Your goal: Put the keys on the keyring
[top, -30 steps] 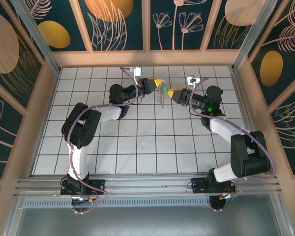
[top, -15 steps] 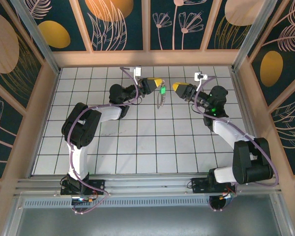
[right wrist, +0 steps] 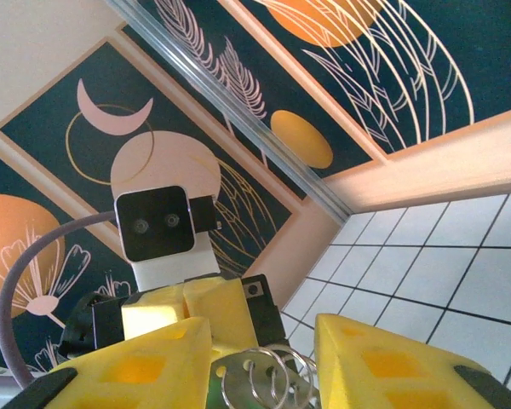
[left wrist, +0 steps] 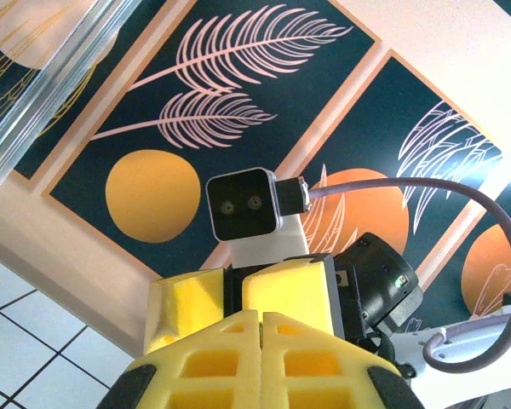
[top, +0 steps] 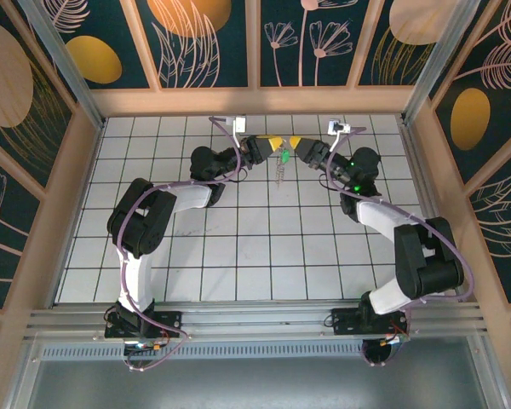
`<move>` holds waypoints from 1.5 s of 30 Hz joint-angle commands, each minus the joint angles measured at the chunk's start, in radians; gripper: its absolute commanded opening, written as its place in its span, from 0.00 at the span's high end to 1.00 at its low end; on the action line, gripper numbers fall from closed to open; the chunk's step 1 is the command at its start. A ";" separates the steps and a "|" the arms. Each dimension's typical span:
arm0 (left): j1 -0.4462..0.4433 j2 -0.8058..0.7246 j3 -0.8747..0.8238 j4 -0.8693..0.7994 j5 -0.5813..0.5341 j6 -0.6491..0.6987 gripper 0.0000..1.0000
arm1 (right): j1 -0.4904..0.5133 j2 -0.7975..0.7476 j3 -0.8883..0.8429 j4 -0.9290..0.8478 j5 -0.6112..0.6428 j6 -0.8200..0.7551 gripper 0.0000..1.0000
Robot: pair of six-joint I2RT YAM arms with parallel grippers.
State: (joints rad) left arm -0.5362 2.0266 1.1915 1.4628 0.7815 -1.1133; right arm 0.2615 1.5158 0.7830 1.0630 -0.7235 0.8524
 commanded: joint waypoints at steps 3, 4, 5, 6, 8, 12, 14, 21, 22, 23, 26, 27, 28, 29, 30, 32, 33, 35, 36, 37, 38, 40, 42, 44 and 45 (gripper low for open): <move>-0.006 -0.013 0.026 0.073 -0.011 -0.014 1.00 | 0.023 0.019 0.042 0.106 0.012 0.030 0.67; -0.007 -0.014 0.026 0.073 -0.011 -0.014 1.00 | 0.025 0.022 0.041 0.107 0.012 0.031 0.68; -0.007 -0.013 0.026 0.073 -0.011 -0.014 1.00 | 0.029 0.025 0.043 0.109 0.012 0.031 0.68; -0.007 -0.011 0.026 0.074 -0.011 -0.014 1.00 | 0.032 0.027 0.044 0.108 0.010 0.032 0.68; -0.007 -0.011 0.028 0.074 -0.013 -0.016 1.00 | 0.037 0.032 0.045 0.111 0.009 0.033 0.70; -0.008 -0.008 0.031 0.074 -0.013 -0.015 1.00 | 0.043 0.041 0.045 0.112 0.007 0.031 0.73; -0.008 -0.007 0.031 0.075 -0.014 -0.016 1.00 | 0.047 0.044 0.043 0.112 0.007 0.031 0.75; -0.010 -0.005 0.031 0.079 -0.016 -0.015 1.00 | 0.054 0.055 0.045 0.117 -0.005 0.032 0.96; -0.009 -0.006 0.032 0.080 -0.016 -0.017 1.00 | 0.055 0.058 0.048 0.118 -0.010 0.031 0.99; -0.010 -0.004 0.033 0.082 -0.016 -0.016 1.00 | 0.054 0.060 0.048 0.117 -0.014 0.032 1.00; -0.010 -0.003 0.035 0.082 -0.012 -0.017 1.00 | 0.051 0.064 0.050 0.108 -0.024 0.021 1.00; -0.010 -0.004 0.036 0.081 -0.010 -0.017 1.00 | 0.046 0.062 0.051 0.101 -0.026 0.015 1.00; -0.010 -0.005 0.037 0.075 -0.008 -0.016 1.00 | 0.041 0.062 0.054 0.089 -0.032 0.007 1.00; -0.009 -0.006 0.037 0.067 -0.004 -0.013 1.00 | 0.031 0.061 0.059 0.076 -0.041 -0.002 1.00; -0.008 -0.009 0.039 0.051 0.002 -0.002 0.96 | 0.022 0.062 0.068 0.057 -0.057 -0.015 1.00; -0.004 -0.021 0.040 0.005 0.010 0.025 0.82 | 0.005 0.063 0.087 0.004 -0.087 -0.048 1.00; 0.000 -0.028 0.039 -0.017 0.012 0.041 0.78 | -0.004 0.064 0.098 -0.020 -0.106 -0.064 1.00; 0.011 -0.047 0.034 -0.060 0.018 0.073 0.70 | -0.029 0.070 0.131 -0.087 -0.154 -0.106 1.00; 0.018 -0.055 0.031 -0.080 0.022 0.089 0.68 | -0.039 0.072 0.146 -0.111 -0.177 -0.123 1.00; 0.026 -0.066 0.027 -0.103 0.023 0.104 0.67 | -0.051 0.076 0.166 -0.143 -0.211 -0.144 1.00; 0.036 -0.074 0.025 -0.121 0.027 0.119 0.65 | -0.063 0.082 0.189 -0.185 -0.237 -0.170 1.00; 0.054 -0.086 0.025 -0.161 0.036 0.144 0.63 | -0.080 0.100 0.241 -0.266 -0.301 -0.219 1.00; 0.070 -0.093 0.033 -0.204 0.054 0.166 0.60 | -0.091 0.121 0.295 -0.339 -0.358 -0.265 1.00; 0.084 -0.096 0.056 -0.275 0.086 0.202 0.59 | -0.096 0.145 0.354 -0.442 -0.410 -0.336 1.00; 0.088 -0.096 0.067 -0.308 0.099 0.223 0.58 | -0.097 0.156 0.380 -0.483 -0.430 -0.365 1.00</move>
State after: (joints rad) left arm -0.4633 1.9667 1.2148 1.2457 0.8253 -0.9722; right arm 0.1673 1.6497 1.0824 0.7322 -1.0271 0.6231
